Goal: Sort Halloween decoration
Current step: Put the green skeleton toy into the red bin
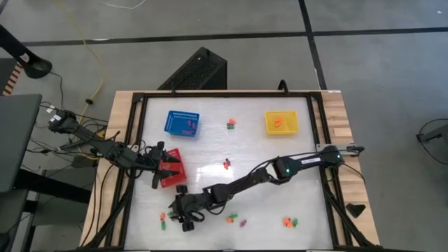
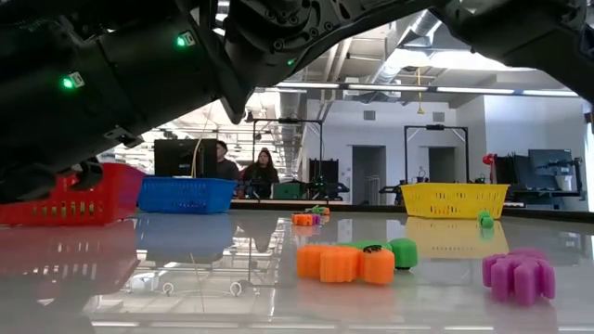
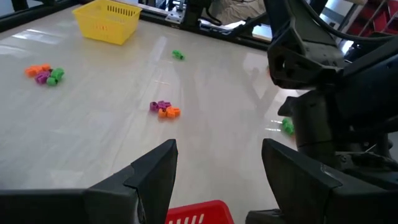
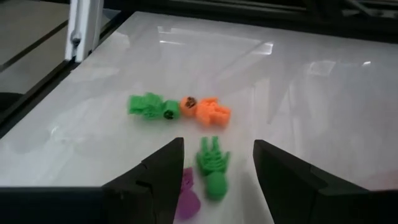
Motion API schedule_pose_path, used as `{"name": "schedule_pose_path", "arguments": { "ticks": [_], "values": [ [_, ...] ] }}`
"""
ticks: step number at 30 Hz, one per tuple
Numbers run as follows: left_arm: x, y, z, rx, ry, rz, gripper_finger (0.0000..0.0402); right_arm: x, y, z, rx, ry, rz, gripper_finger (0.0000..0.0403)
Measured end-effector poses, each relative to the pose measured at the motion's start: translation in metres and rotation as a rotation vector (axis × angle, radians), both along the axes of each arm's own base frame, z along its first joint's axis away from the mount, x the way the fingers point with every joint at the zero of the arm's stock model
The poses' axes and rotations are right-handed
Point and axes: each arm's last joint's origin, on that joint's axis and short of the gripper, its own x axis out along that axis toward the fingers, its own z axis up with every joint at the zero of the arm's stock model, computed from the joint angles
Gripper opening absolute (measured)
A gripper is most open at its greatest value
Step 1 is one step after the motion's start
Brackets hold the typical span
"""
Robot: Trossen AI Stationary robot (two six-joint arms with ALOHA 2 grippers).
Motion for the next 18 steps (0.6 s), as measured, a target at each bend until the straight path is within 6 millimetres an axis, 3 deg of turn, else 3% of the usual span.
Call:
{"name": "schedule_pose_path", "arguments": {
  "ticks": [11, 18],
  "values": [
    [0.0, 0.0, 0.0, -0.002, -0.003, 0.0, 0.0226, -0.002, 0.003, -0.001, 0.008, 0.027, -0.001, 0.0224],
    [0.0, 0.0, 0.0, -0.002, -0.003, 0.0, 0.0226, -0.003, -0.001, 0.011, 0.049, 0.041, -0.026, 0.0223]
  ]
}}
